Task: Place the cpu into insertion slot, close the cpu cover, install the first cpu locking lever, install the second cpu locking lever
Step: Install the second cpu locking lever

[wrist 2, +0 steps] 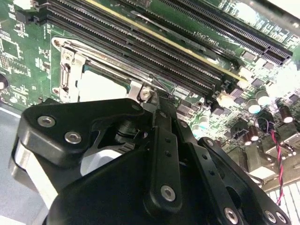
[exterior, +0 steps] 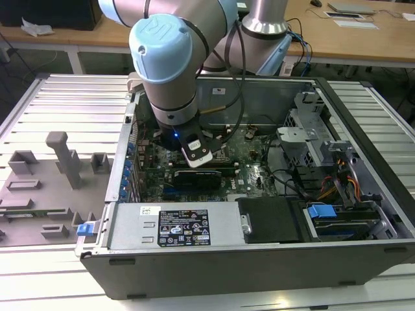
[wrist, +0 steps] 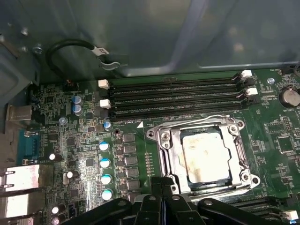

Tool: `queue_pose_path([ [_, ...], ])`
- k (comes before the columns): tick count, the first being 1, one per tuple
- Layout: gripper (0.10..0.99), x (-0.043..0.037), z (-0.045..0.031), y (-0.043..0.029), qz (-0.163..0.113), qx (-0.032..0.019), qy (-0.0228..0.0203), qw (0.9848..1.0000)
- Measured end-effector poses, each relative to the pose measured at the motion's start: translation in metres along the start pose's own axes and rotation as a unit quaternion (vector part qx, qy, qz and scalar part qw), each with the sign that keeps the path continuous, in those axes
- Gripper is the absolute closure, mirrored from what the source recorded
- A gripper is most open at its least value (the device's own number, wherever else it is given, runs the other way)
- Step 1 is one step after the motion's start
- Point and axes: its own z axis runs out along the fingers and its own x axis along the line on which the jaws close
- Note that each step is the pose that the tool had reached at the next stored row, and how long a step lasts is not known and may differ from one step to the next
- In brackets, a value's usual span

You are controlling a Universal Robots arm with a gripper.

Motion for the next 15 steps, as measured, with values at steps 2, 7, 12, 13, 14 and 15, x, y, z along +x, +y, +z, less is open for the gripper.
queue_pose_path([
  [2, 0.98, -0.0003, -0.0011, 0.0, 0.0, 0.0007, 0.0002, 1.0],
  [7, 0.98, -0.002, -0.0142, 0.0042, 0.0, 0.001, 0.0001, 1.0],
  [12, 0.98, -0.0054, -0.0393, 0.0122, -0.003, 0.0274, -0.0029, 0.9996],
  [13, 0.98, -0.0062, -0.0436, 0.0136, -0.003, 0.0329, -0.0034, 0.9994],
  [14, 0.98, -0.0067, -0.0462, 0.0145, -0.003, 0.0356, -0.0038, 0.9994],
  [15, 0.98, -0.0076, -0.0507, 0.016, -0.003, 0.0408, -0.0045, 0.9991],
])
